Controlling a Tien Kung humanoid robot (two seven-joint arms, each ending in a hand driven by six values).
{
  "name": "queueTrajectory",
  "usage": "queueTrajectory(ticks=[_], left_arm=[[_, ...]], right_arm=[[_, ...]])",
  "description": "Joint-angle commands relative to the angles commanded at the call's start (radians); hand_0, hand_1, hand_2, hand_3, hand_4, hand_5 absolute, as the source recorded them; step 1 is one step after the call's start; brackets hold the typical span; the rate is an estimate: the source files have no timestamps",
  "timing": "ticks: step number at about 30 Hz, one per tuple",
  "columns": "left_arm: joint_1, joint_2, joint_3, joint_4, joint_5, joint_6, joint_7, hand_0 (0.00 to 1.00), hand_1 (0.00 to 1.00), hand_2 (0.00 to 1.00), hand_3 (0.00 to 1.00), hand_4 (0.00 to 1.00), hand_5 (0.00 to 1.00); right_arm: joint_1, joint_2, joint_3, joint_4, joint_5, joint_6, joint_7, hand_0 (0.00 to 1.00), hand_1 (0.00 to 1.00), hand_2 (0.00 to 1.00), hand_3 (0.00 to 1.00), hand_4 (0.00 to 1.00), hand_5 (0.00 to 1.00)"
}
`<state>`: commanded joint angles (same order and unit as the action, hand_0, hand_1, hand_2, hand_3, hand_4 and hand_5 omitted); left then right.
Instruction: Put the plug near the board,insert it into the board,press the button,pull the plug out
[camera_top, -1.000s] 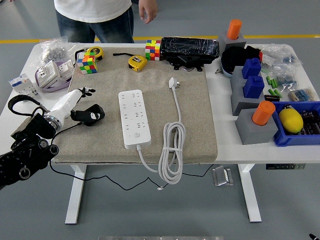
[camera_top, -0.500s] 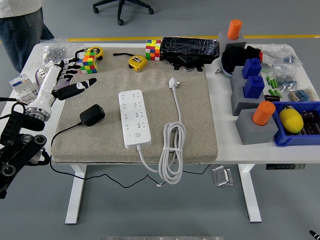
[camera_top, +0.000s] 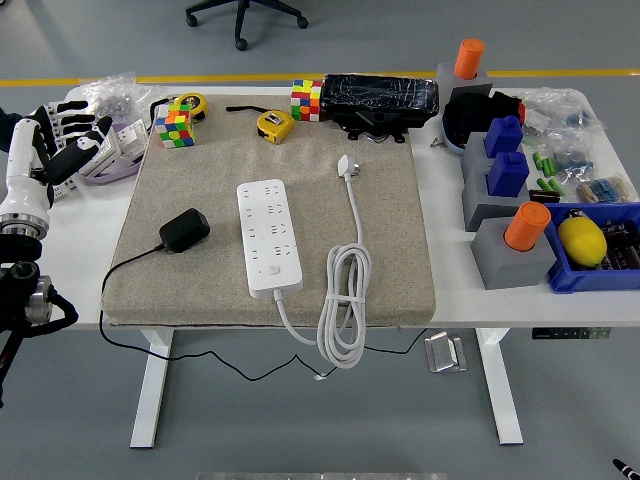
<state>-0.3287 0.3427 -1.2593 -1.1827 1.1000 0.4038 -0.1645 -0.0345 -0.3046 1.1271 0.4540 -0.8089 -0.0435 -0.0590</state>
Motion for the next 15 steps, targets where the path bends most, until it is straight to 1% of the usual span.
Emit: queueTrajectory(ticks=[5, 15], left_arm=[[0.008, -0.001, -0.020, -0.016, 0.002, -0.006, 0.006, 0.545, 0.612, 0.579, 0.619, 0.820, 0.305], [0.017, 0.003, -0.035, -0.056, 0.006, -0.012, 0.010, 0.534, 0.612, 0.581, 0.621, 0.818, 0.322]], right_arm=[[0.002, 0.002, -0.012, -0.007, 0.004, 0.000, 0.000, 0.587, 0.664, 0.633, 0.563, 0.970, 0.573], [0.007, -0.001, -0.028, -0.014, 0.008, -0.001, 0.001, 0.587, 0.663, 0.632, 0.562, 0.970, 0.575]])
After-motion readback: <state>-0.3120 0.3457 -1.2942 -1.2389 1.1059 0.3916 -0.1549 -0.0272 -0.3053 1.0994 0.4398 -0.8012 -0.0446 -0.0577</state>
